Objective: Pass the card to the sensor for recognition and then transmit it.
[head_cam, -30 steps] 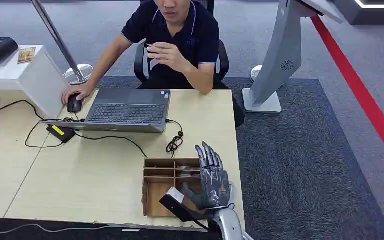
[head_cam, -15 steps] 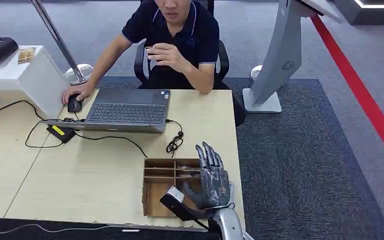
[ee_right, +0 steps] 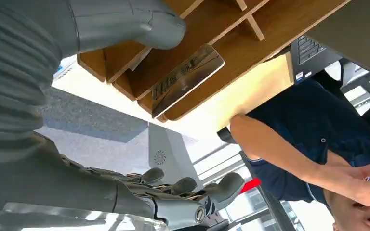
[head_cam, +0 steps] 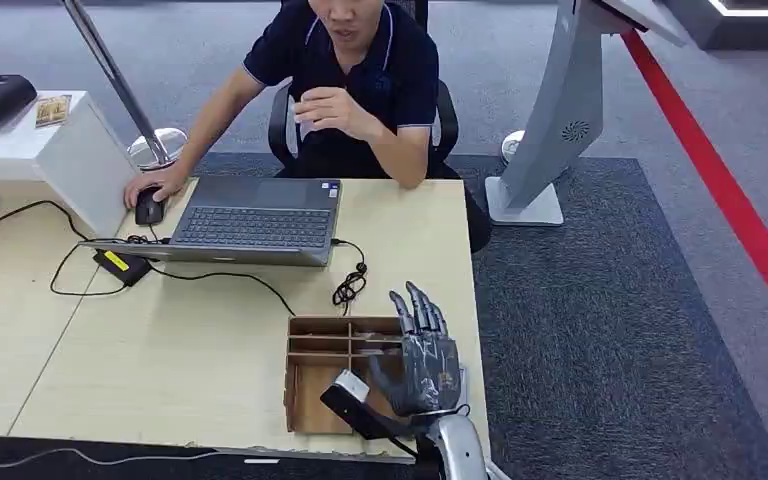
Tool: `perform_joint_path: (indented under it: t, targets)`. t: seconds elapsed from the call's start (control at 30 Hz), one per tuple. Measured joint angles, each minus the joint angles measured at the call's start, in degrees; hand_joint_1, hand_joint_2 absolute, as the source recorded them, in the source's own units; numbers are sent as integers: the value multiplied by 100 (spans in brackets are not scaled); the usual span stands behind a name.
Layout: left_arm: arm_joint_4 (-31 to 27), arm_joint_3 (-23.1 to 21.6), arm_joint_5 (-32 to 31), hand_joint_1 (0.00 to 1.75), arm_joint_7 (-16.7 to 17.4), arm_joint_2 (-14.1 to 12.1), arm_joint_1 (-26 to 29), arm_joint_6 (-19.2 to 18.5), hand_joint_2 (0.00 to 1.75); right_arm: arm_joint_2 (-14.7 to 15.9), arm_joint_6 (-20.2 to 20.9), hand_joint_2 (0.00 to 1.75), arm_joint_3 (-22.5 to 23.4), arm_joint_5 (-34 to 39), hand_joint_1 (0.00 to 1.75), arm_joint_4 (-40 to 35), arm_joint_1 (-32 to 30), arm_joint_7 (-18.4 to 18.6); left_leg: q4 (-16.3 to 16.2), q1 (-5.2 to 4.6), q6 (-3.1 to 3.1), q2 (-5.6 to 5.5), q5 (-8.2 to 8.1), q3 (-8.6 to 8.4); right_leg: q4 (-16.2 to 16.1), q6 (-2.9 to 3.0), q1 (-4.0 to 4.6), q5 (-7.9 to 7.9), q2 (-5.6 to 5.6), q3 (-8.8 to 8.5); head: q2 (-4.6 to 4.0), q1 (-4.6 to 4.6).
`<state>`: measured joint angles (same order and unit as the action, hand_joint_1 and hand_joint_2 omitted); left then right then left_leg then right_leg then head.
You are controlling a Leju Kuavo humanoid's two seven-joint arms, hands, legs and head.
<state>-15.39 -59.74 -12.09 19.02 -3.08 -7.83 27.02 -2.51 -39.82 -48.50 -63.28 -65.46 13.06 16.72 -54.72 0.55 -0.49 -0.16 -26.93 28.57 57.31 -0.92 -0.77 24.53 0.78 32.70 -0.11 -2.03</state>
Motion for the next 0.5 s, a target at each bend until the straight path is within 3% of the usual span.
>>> perform_joint_path:
  t: [0.07,0.23,0.3,0.43,0.5]
  targets:
    - [0,0,0,0,0,0,0,0,0,0,0,175,0,2,45,0,0,0,0,0,0,0,0,0,0,0,0,0,0,0,0,0]
    - [0,0,0,0,0,0,0,0,0,2,7,175,-2,48,45,-2,4,15,0,0,0,0,0,0,0,0,0,0,0,0,0,0]
    - [0,0,0,0,0,0,0,0,0,2,7,175,-2,68,58,-4,5,17,0,0,0,0,0,0,0,0,0,0,0,0,0,0]
    - [0,0,0,0,0,0,0,-9,0,2,7,175,-2,90,40,-9,13,33,0,0,0,0,0,0,0,0,0,0,0,0,0,0]
    - [0,0,-2,0,0,0,-1,-9,0,2,7,175,-4,92,49,-11,17,57,0,0,0,0,0,0,0,0,0,0,0,0,0,0]
